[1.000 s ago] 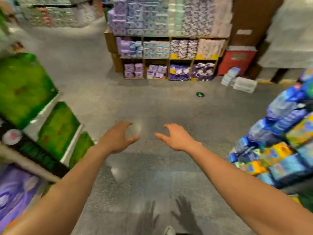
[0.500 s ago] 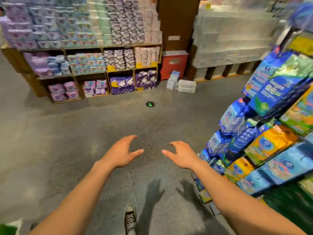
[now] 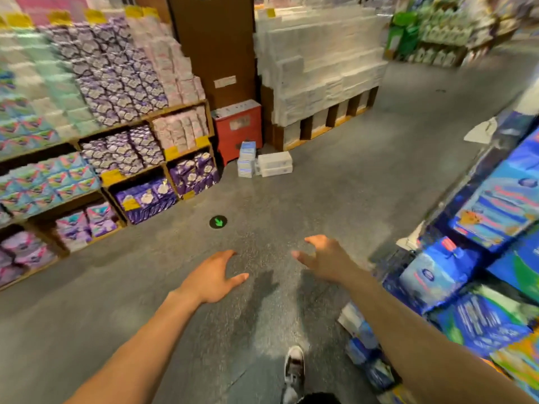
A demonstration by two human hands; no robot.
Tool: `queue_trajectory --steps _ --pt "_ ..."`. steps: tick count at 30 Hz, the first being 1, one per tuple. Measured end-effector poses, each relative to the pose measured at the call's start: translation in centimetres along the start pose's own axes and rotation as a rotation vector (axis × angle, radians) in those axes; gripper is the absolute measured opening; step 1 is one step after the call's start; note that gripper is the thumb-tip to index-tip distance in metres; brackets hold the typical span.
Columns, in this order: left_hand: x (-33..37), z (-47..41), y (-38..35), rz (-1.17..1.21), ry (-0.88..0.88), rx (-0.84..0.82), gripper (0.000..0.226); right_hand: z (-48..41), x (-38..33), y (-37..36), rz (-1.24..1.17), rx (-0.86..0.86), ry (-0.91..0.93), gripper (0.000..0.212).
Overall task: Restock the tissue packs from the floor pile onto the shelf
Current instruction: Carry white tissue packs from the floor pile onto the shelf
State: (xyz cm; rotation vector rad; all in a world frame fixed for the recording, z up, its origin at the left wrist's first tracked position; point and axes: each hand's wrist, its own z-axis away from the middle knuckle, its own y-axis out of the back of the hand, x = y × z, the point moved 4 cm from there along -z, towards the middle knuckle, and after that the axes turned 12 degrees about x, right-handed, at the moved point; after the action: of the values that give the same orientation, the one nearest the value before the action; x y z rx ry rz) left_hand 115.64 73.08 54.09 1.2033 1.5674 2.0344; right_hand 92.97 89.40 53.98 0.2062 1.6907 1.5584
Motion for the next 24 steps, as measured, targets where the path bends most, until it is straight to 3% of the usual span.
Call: queue_trajectory --steps 2,4,8,10,14,24 --pt "-0.5 -6.5 -0.4 -0.001 -0.015 -0.02 0.075 -6.0 1.1 -0.9 -0.018 -0.025 -0.039 0.088" --pt "-0.8 -13.0 -0.4 0.005 -0.024 -0.013 0.077 -12.7 1.8 -1.4 -0.058 -0.042 -0.045 0.077" --pt "-1.2 -25.4 1.9 -0.002 0.01 -0.013 0.085 -25.5 1.3 1.2 -0.052 -0.053 -0.067 0.081" --pt "-1.4 -31.9 3.7 -0.011 -0.006 0.016 0.099 -31.7 0.8 3.1 -0.027 -0.051 -0.057 0.08" --pt "-2.3 -43.2 5.6 -0.004 -0.021 0.052 0.074 -42.4 0.5 5.7 0.028 -0.058 -0.059 0.075" --pt "-8.1 -75.4 4.9 0.108 -0.075 -0.006 0.074 -71.2 -1.1 5.1 -0.014 -0.029 -0.125 0.068"
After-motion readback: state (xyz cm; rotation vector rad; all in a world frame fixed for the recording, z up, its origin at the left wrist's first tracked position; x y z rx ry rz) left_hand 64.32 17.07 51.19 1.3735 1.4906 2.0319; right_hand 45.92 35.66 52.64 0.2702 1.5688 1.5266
